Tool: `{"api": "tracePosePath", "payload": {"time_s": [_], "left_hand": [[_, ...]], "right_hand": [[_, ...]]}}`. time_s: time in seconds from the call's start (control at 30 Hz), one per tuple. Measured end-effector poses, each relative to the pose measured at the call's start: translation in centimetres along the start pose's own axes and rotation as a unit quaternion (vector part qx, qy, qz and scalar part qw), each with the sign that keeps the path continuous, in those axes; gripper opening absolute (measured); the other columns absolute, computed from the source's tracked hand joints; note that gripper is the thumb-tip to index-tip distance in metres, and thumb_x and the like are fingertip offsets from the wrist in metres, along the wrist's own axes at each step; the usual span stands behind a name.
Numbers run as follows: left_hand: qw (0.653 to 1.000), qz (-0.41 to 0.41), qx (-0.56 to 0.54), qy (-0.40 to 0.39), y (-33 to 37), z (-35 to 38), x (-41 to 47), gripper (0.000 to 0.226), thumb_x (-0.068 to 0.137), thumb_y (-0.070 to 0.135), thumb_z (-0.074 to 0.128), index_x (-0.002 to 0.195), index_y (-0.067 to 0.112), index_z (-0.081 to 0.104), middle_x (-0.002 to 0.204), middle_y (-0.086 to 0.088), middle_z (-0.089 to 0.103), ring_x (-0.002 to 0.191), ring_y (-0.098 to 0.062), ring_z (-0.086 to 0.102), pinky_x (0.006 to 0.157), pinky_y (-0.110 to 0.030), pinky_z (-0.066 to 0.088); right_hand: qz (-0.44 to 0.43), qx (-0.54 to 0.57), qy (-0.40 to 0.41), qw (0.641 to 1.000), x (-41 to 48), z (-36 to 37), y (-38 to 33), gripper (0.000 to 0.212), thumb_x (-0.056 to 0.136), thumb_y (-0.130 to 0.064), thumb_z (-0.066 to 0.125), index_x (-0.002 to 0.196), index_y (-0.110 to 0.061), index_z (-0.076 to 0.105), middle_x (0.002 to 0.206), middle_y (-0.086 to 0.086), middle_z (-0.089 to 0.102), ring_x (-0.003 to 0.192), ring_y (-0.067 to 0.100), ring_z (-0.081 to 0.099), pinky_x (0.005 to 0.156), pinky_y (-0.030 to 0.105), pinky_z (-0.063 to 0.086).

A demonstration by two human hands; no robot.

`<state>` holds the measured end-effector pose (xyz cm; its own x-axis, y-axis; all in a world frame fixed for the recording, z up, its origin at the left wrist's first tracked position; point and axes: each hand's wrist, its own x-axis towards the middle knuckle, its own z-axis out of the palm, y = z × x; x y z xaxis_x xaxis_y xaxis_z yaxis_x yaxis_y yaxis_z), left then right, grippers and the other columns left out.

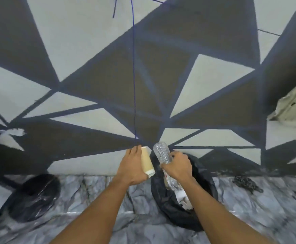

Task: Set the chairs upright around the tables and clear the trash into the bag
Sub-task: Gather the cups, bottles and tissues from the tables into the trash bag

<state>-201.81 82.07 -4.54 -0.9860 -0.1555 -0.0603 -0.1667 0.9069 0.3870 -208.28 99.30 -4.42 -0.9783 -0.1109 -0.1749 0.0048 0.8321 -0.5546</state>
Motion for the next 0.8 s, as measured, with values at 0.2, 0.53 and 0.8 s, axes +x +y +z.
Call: {"api": "tracePosePath", "payload": {"time_s": [0.2,0.53,0.8], "left_hand": [[0.996,0.058,-0.008,-0.066,3.5,5.3,6.1,0.118,0.061,0.046,0.083,0.151,0.011,0.016,0.148,-0.003,0.032,0.133,-0.025,0.029,0.11,-0.037,0.034],[0.989,0.032,-0.026,-0.142,9.6,14.1,16.1,0.126,0.058,0.041,0.087,0.155,0.014,0.011,0.155,-0.002,0.027,0.139,-0.025,0.025,0.114,-0.037,0.029],[0.976,0.05,0.029,-0.21,11.6,19.6,20.3,0.133,0.056,0.052,0.086,0.156,0.018,0.006,0.164,-0.009,0.007,0.149,-0.032,0.009,0.12,-0.048,0.02]], "right_hand": [[0.109,0.01,0.007,0.994,4.1,-1.5,7.2,0.034,0.061,-0.048,0.079,0.08,-0.024,0.066,0.073,-0.005,0.069,0.065,0.016,0.065,0.053,0.024,0.047],[0.189,0.01,-0.04,0.981,13.1,-2.0,15.1,0.031,0.064,-0.046,0.08,0.072,-0.021,0.063,0.081,0.001,0.072,0.074,0.022,0.068,0.062,0.028,0.051],[0.207,-0.038,-0.13,0.969,18.2,-1.2,19.9,0.074,0.069,-0.059,0.075,0.128,-0.019,0.056,0.12,0.009,0.067,0.111,0.029,0.063,0.086,0.035,0.052]]}}
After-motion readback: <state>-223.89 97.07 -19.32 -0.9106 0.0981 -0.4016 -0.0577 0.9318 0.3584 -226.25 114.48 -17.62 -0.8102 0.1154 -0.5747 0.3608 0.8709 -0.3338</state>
